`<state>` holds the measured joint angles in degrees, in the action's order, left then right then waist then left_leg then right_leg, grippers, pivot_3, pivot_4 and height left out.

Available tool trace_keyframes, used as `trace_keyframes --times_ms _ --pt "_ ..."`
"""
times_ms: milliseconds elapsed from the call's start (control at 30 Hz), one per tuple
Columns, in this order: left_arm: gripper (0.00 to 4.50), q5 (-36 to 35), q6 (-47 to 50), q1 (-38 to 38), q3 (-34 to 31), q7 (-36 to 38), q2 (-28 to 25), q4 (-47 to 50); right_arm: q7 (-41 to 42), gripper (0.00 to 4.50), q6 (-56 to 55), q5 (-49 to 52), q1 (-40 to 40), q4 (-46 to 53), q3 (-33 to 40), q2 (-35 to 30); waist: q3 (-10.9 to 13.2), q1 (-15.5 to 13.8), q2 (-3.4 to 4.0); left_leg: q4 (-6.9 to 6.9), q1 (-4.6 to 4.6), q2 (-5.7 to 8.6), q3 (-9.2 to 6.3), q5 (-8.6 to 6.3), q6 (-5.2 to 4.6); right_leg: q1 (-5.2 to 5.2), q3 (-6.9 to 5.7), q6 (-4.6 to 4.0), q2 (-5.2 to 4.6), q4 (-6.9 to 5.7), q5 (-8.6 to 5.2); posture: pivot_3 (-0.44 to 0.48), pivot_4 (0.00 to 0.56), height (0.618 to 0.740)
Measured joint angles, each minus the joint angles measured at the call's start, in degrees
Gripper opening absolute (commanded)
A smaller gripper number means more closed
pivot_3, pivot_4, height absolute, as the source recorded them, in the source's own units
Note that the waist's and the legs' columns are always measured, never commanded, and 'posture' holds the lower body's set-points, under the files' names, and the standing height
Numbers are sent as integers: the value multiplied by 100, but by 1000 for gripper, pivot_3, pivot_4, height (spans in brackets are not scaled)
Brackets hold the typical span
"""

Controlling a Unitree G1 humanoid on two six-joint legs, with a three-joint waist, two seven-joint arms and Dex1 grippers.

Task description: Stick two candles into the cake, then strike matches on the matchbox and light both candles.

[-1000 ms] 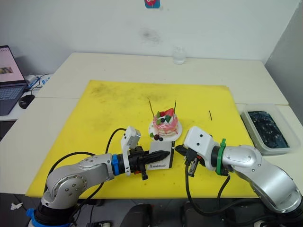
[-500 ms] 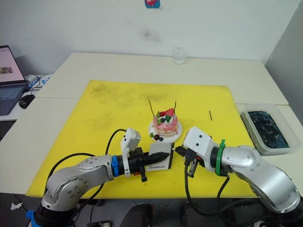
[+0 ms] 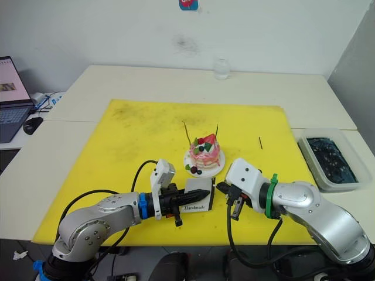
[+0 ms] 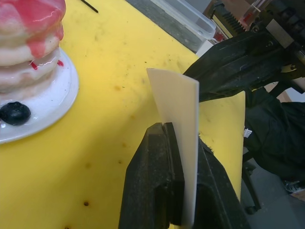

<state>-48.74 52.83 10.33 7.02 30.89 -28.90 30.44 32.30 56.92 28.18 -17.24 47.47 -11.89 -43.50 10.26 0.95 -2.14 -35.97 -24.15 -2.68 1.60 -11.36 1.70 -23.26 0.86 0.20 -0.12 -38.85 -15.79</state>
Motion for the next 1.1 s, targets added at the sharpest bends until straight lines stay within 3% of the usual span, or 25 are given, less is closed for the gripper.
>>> trace_keyframes --times_ms 167,233,333,400,667,867,1100 --pt "0 -1 16 37 -79 15 -21 -1 -292 24 159 25 -40 -108 127 523 0 5 -1 -1 1 -2 -1 0 0 0 0 0 1 -5 0 0 150 740" --pt "0 -77 81 18 -11 133 -51 23 -553 24 236 35 -259 -211 688 736 1 5 2 -3 1 6 4 0 0 -1 3 3 6 -8 2 0 150 740" --pt "0 -190 174 -153 3 303 -206 124 -643 24 430 45 -330 -256 1865 372 -3 -28 -5 -3 -1 7 3 0 0 4 0 5 6 4 2 0 150 740" --pt "0 -193 185 -202 -98 320 -289 118 -631 24 583 135 -106 -225 2232 276 -3 -55 -5 0 -2 2 2 0 -1 3 0 1 5 5 -1 0 150 740" --pt "0 -284 199 -195 -179 300 -230 118 -647 24 922 717 160 281 2191 515 -2 -36 -1 -1 5 -3 -5 0 0 0 -2 1 6 -10 -1 0 150 740" --pt "0 -347 335 -35 -193 95 -21 42 -18 24 897 1304 461 595 2131 -105 -2 -60 -2 -4 -1 7 6 0 -1 3 4 5 6 1 1 0 150 740" --pt "0 -711 615 179 -278 -55 162 -88 23 24 664 1256 356 724 1304 -282 -3 -50 -3 -4 4 1 -2 0 -1 2 0 5 7 -6 1 0 150 740"
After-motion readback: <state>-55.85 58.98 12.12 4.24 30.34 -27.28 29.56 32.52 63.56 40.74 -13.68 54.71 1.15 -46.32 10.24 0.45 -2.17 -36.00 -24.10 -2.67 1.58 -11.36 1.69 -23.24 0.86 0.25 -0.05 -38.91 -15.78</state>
